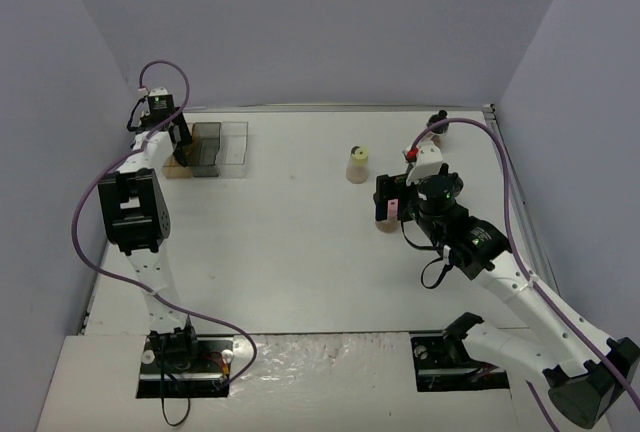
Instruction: Organize the condiment bottles
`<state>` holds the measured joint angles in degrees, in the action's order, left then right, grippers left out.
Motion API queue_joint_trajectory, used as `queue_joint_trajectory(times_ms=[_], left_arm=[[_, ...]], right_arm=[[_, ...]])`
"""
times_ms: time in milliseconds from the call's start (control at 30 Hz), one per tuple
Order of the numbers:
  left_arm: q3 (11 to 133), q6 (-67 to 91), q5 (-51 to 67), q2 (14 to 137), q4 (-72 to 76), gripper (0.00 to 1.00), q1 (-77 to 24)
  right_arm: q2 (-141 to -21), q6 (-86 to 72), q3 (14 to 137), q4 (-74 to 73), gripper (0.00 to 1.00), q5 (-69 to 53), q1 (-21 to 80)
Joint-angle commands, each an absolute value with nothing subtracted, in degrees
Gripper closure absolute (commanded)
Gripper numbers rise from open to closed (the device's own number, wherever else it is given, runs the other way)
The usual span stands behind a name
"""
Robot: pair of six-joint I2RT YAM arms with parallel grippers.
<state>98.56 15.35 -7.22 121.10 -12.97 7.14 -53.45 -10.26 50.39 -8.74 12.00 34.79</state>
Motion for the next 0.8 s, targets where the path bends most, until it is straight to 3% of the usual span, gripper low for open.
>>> queue_joint_trajectory(times_ms=[0,100,300,467,533,767], left_arm=[[100.1,15.2,-6.9,118.1,-10.6,0.39,7.1],[99.4,15.3,-7.0,116.4,-11.2,0.27,7.1],[99.0,15.2,-7.1,110.6,-15.1,0.16,7.2],[94.2,17.8,-4.6,100.3,-18.0,0.11,6.7],[90.5,18.8,-3.1,93.5,-19.6,0.03,5.1],[78.2,16.9,-1.1,77.8,-22.2,0.03,-2.0]], right_arm=[[-52.7,-10.0,50.1,-4.5,0.00,14.2,34.4],[-52.8,-10.0,50.3,-4.5,0.00,14.1,34.4],[-54.0,-8.8,52.8,-4.5,0.00,16.2,32.8],[-59.4,-8.6,55.6,-3.5,0.00,14.5,25.8],[-63.2,-8.2,57.8,-3.0,0.01,13.8,22.8],[-78.4,-8.4,66.7,-0.9,0.04,9.0,13.7]])
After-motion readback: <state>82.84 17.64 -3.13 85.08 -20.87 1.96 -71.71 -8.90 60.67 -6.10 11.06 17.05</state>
